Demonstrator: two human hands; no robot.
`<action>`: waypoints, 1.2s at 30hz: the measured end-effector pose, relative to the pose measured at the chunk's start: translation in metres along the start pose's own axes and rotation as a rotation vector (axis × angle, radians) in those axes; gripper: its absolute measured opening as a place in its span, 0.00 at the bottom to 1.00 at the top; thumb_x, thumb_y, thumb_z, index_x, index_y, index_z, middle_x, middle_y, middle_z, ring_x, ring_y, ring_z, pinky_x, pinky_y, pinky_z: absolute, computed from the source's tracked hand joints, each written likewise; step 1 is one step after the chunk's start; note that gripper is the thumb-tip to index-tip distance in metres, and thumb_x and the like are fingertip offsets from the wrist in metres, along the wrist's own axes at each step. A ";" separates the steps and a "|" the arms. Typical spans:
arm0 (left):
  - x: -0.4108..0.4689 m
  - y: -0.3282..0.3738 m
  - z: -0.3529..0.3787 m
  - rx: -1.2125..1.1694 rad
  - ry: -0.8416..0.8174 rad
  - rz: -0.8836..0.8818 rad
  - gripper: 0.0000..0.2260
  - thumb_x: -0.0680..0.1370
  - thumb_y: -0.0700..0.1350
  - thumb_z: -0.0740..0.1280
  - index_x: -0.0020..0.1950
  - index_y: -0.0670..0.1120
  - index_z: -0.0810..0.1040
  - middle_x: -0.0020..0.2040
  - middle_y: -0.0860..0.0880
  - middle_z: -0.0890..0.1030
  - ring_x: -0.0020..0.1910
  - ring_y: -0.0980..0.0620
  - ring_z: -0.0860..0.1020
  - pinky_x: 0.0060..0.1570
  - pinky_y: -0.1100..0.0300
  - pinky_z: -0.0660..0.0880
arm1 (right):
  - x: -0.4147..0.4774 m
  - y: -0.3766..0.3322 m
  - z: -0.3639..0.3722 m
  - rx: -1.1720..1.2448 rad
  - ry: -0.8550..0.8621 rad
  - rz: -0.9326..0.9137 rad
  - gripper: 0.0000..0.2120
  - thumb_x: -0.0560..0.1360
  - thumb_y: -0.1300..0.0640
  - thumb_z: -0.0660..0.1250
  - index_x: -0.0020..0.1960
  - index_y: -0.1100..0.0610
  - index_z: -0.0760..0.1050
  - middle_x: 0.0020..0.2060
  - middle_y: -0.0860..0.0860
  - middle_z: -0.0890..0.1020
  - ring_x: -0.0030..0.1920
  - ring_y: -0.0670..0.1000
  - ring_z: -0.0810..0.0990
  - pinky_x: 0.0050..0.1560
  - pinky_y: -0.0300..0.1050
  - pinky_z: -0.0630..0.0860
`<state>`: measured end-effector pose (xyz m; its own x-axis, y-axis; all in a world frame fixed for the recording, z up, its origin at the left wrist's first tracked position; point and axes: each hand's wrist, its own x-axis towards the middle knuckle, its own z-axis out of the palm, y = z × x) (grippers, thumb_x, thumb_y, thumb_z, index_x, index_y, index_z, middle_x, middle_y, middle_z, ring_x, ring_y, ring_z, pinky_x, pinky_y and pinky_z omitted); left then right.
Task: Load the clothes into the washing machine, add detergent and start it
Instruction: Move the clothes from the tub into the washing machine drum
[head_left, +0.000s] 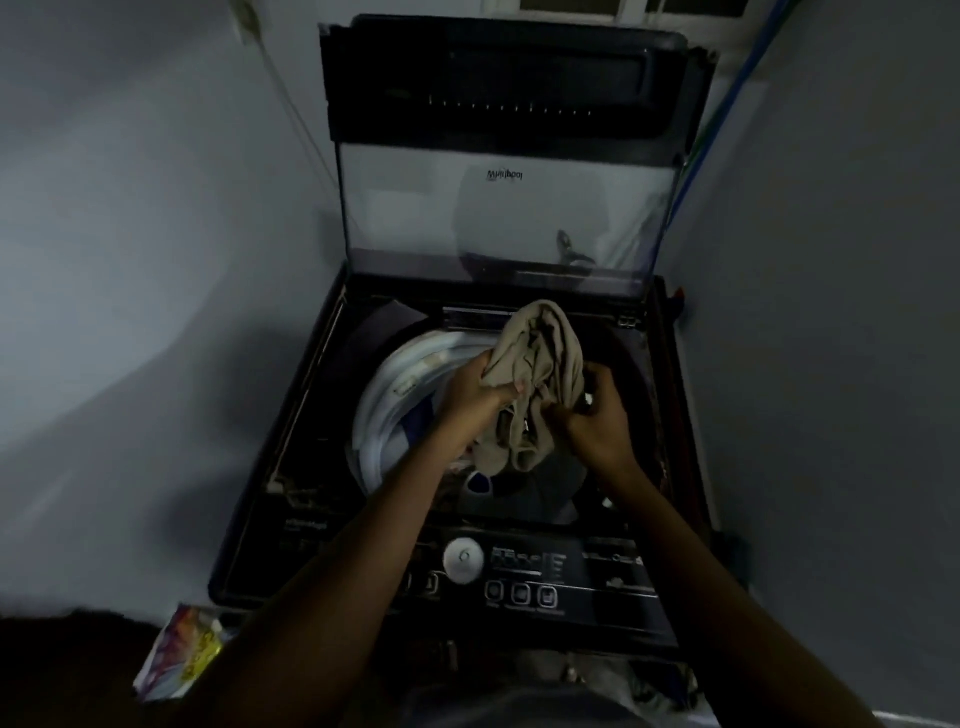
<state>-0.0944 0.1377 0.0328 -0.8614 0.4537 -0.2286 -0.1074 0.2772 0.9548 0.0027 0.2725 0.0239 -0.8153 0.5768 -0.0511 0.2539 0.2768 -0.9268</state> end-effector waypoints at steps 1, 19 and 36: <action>0.008 -0.005 -0.001 0.003 -0.022 0.001 0.16 0.76 0.39 0.71 0.63 0.45 0.76 0.57 0.47 0.82 0.57 0.47 0.80 0.57 0.52 0.78 | 0.001 0.001 0.005 -0.008 0.016 0.011 0.26 0.69 0.60 0.73 0.64 0.52 0.68 0.57 0.52 0.77 0.54 0.49 0.79 0.51 0.47 0.78; 0.043 -0.078 -0.010 0.564 -0.424 -0.045 0.25 0.82 0.49 0.63 0.77 0.46 0.63 0.75 0.44 0.68 0.72 0.42 0.68 0.70 0.49 0.68 | 0.013 0.030 0.011 -0.572 -0.049 0.148 0.24 0.70 0.63 0.69 0.66 0.59 0.73 0.62 0.61 0.74 0.60 0.61 0.75 0.59 0.47 0.72; -0.039 -0.034 0.063 0.485 -0.162 0.119 0.19 0.81 0.48 0.64 0.72 0.49 0.71 0.69 0.48 0.76 0.66 0.46 0.75 0.64 0.50 0.73 | -0.043 0.023 -0.068 -0.482 0.042 -0.051 0.16 0.71 0.64 0.66 0.59 0.62 0.76 0.56 0.60 0.77 0.57 0.60 0.76 0.54 0.44 0.71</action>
<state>-0.0264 0.1637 -0.0024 -0.7614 0.6208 -0.1868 0.2621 0.5583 0.7871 0.0787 0.3060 0.0303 -0.8135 0.5814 0.0143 0.4345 0.6239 -0.6496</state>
